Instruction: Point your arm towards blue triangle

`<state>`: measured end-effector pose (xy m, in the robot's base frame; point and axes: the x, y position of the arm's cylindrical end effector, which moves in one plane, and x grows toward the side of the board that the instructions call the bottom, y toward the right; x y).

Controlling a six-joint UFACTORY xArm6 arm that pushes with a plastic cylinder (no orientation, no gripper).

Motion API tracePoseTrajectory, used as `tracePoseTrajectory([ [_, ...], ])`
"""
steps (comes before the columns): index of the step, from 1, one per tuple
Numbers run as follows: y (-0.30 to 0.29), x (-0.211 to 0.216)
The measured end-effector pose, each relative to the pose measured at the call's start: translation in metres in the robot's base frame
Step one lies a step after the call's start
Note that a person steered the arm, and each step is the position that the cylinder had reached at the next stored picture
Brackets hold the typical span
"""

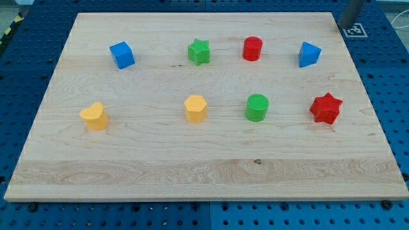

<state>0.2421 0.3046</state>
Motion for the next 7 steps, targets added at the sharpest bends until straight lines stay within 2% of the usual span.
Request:
tracePoseTrajectory([
  [1,0.0,0.001],
  [2,-0.014,0.03],
  [4,-0.018,0.035],
  [5,-0.055,0.052],
  [7,-0.063,0.056],
])
